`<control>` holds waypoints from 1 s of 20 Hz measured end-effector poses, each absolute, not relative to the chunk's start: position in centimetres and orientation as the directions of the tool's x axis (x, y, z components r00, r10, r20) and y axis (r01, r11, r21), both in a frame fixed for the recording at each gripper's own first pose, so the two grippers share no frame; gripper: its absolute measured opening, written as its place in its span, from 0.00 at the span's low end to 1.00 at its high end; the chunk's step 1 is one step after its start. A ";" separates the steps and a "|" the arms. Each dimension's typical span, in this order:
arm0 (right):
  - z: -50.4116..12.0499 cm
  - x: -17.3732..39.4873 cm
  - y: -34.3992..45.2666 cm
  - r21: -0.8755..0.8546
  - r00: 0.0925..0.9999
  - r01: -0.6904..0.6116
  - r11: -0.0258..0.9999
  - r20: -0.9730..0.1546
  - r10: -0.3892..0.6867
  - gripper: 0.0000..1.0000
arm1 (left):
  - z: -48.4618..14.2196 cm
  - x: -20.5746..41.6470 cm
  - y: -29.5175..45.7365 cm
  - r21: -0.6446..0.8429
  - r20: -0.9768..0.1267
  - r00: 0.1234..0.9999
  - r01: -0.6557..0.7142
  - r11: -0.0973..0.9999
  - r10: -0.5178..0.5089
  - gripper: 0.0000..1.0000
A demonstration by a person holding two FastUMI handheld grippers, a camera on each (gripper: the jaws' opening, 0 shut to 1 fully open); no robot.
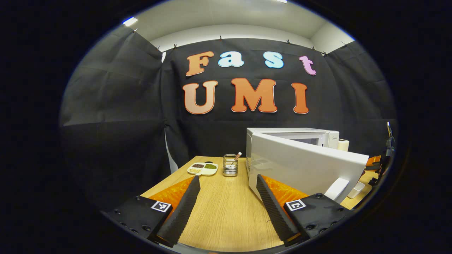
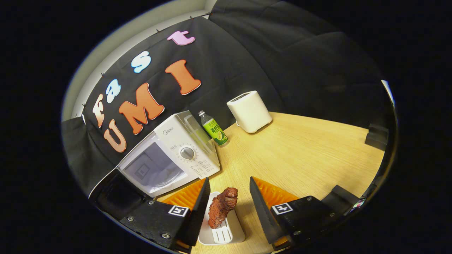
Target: Open the microwave oven with the left hand, put the food in, and close the microwave oven.
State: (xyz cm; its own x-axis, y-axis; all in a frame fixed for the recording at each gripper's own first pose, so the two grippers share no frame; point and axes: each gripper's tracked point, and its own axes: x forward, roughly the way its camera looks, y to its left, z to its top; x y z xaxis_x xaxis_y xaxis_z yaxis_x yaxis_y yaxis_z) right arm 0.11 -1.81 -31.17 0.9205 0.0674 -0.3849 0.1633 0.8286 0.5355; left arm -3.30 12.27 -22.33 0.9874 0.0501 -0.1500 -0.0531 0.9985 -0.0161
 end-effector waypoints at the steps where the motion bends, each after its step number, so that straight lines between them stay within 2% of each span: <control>1: -31.2 0.2 -1.7 0.560 0.921 0.163 0.812 -0.382 0.078 0.66 | -22.5 -3.1 12.1 -0.015 -0.152 0.987 -0.051 0.999 0.048 0.97; 3: -31.5 0.2 -1.4 0.608 0.917 0.170 0.776 -0.385 0.101 0.48 | -22.3 -2.6 12.0 -0.011 -0.149 0.988 -0.052 0.999 0.050 1.00; 5: -31.6 0.5 -1.6 0.645 0.919 0.186 0.741 -0.381 0.101 0.17 | -21.9 -2.5 12.2 -0.005 -0.140 0.989 -0.059 0.998 0.058 1.00; 6: -31.4 0.3 -1.6 0.667 0.919 0.197 0.718 -0.381 0.103 0.20 | -21.9 -2.4 12.3 0.000 -0.135 0.989 -0.065 0.998 0.064 0.97; 8: -31.2 0.3 -1.7 0.684 0.921 0.206 0.700 -0.377 0.097 0.13 | -21.5 -2.2 12.3 0.004 -0.126 0.990 -0.065 0.998 0.065 1.00; 12: -29.2 0.5 -1.8 0.674 0.935 0.197 0.712 -0.349 0.071 0.02 | -21.7 -2.3 12.3 -0.002 -0.128 0.990 -0.054 0.999 0.053 0.97; 14: -27.6 0.3 -2.5 0.648 0.944 0.197 0.735 -0.327 0.035 0.03 | -21.9 -2.4 12.2 -0.006 -0.132 0.990 -0.045 0.999 0.044 1.00; 16: -25.8 0.2 -2.6 0.644 0.955 0.187 0.742 -0.297 0.017 0.02 | -21.7 -2.2 12.3 -0.005 -0.127 0.991 -0.040 0.999 0.039 0.97; 20: -22.1 0.4 -0.9 0.672 0.972 0.139 0.727 -0.233 0.030 0.02 | -21.1 -2.1 12.5 -0.022 -0.104 0.994 -0.026 0.999 0.024 0.97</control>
